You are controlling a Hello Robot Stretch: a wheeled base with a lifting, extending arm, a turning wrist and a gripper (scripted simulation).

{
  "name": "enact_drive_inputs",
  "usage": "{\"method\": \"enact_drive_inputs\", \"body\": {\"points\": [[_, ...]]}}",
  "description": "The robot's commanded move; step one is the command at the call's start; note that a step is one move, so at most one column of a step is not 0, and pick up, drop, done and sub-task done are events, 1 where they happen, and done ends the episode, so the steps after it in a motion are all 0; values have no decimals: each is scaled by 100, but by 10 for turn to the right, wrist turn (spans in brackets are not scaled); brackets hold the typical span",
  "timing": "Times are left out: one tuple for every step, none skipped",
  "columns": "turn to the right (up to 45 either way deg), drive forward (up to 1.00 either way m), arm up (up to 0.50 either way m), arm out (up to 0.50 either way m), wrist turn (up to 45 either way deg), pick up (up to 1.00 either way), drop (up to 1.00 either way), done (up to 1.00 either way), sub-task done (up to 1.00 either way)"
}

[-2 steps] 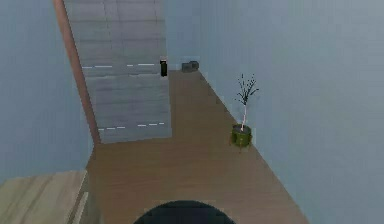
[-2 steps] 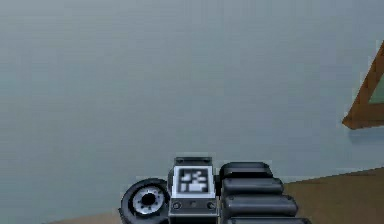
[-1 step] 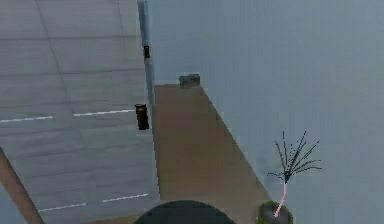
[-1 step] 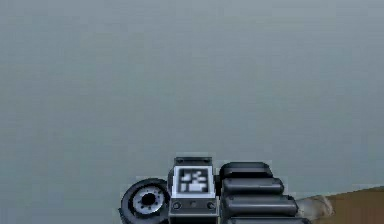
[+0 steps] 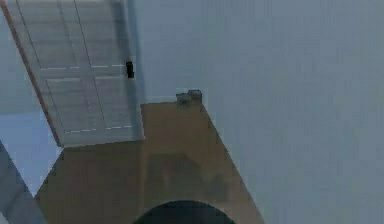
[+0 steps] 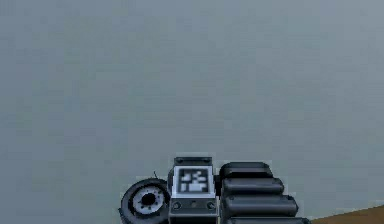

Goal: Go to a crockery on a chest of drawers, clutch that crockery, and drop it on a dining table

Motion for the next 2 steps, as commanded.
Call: {"method": "enact_drive_inputs", "body": {"points": [[-90,0,0,0,0,0,0,0,0],[0,45,0,0,0,0,0,0,0]]}}
